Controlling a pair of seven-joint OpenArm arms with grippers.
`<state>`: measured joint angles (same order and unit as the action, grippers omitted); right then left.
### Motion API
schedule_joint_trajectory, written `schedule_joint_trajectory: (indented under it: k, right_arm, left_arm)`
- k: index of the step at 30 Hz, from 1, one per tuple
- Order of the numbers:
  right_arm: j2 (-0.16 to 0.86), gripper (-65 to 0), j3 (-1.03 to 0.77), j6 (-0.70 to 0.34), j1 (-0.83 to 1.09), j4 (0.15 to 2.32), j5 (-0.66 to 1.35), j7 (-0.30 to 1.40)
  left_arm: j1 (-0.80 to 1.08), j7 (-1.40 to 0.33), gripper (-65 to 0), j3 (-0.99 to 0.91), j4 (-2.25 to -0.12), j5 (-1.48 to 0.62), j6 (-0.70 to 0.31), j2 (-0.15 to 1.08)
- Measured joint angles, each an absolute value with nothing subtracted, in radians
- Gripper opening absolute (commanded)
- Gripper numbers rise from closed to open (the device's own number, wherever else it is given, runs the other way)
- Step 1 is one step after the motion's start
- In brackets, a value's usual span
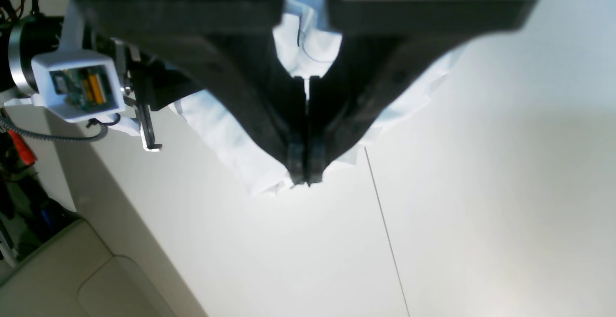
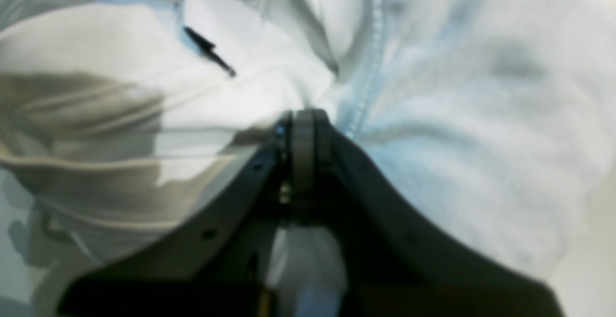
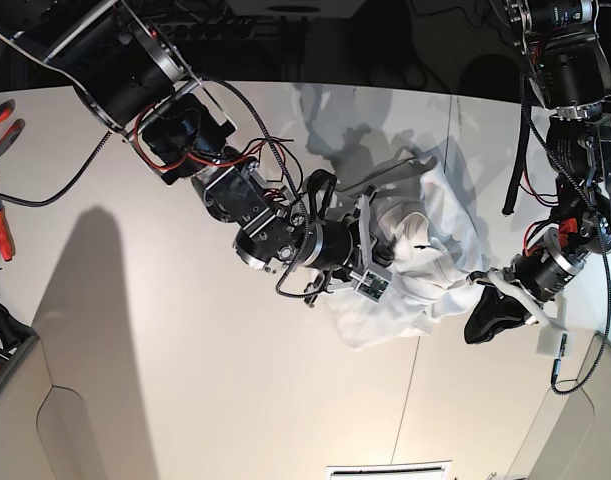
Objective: Layout the t-shirt on the table in an organized manner, then fold the t-shirt properly
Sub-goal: 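Grasp the folded shirt with the right gripper and release the left gripper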
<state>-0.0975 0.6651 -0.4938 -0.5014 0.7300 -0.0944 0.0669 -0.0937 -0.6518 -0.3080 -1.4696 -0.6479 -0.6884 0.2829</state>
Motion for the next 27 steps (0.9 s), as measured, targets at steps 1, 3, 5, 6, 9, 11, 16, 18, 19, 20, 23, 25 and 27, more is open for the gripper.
schedule_joint_trajectory:
  k: [1, 3, 5, 6, 9, 11, 16, 18, 19, 20, 23, 25, 27]
  right_arm:
    - [-0.097, -65.0, 0.665, -0.493, -0.501, 0.73, -0.095, 0.067]
    - [-0.097, -65.0, 0.665, -0.484, -0.493, 0.73, -0.099, 0.064]
    - [-0.097, -65.0, 0.665, -0.466, -0.484, 0.731, -0.137, 0.06]
    - [-0.098, -65.0, 0.665, -0.439, -0.479, 0.732, -0.15, 0.059]
    - [-0.1, -65.0, 0.665, -0.359, -0.463, 0.734, -0.151, 0.062]
    - [-0.1, -65.0, 0.665, -0.339, -0.457, 0.735, -0.15, 0.062]
    - [-0.1, -65.0, 0.659, -0.314, -0.443, 0.735, -0.15, 0.056]
    - [-0.1, -65.0, 0.659, -0.313, -0.443, 0.735, -0.15, 0.056]
    - [-0.1, -65.0, 0.659, -0.314, -0.443, 0.735, -0.151, 0.056]
    - [-0.1, -65.0, 0.659, -0.314, -0.443, 0.735, -0.15, 0.056]
    - [-0.1, -65.0, 0.659, -0.314, -0.443, 0.735, -0.151, 0.056]
    - [-0.1, -65.0, 0.659, -0.314, -0.443, 0.735, -0.15, 0.057]
    - [-0.1, -65.0, 0.659, -0.313, -0.443, 0.735, -0.15, 0.063]
  left_arm:
    - [-0.094, -0.652, -65.0, -0.308, -1.47, -0.648, -0.688, 0.283]
    - [-0.094, -0.652, -65.0, -0.308, -1.47, -0.648, -0.688, 0.283]
    - [-0.093, -0.652, -65.0, -0.308, -1.47, -0.648, -0.688, 0.283]
    - [-0.092, -0.651, -65.0, -0.308, -1.47, -0.648, -0.688, 0.283]
    - [-0.086, -0.654, -65.0, -0.308, -1.47, -0.648, -0.688, 0.283]
    - [-0.082, -0.655, -65.0, -0.308, -1.47, -0.648, -0.688, 0.283]
    - [-0.08, -0.654, -65.0, -0.308, -1.47, -0.648, -0.688, 0.283]
    - [-0.08, -0.654, -65.0, -0.308, -1.47, -0.648, -0.688, 0.283]
    - [-0.08, -0.654, -65.0, -0.308, -1.47, -0.648, -0.688, 0.283]
    - [-0.08, -0.654, -65.0, -0.308, -1.47, -0.648, -0.688, 0.283]
    - [-0.08, -0.654, -65.0, -0.308, -1.47, -0.648, -0.688, 0.283]
    - [-0.08, -0.654, -65.0, -0.308, -1.47, -0.648, -0.688, 0.283]
    - [-0.08, -0.654, -65.0, -0.308, -1.47, -0.648, -0.688, 0.283]
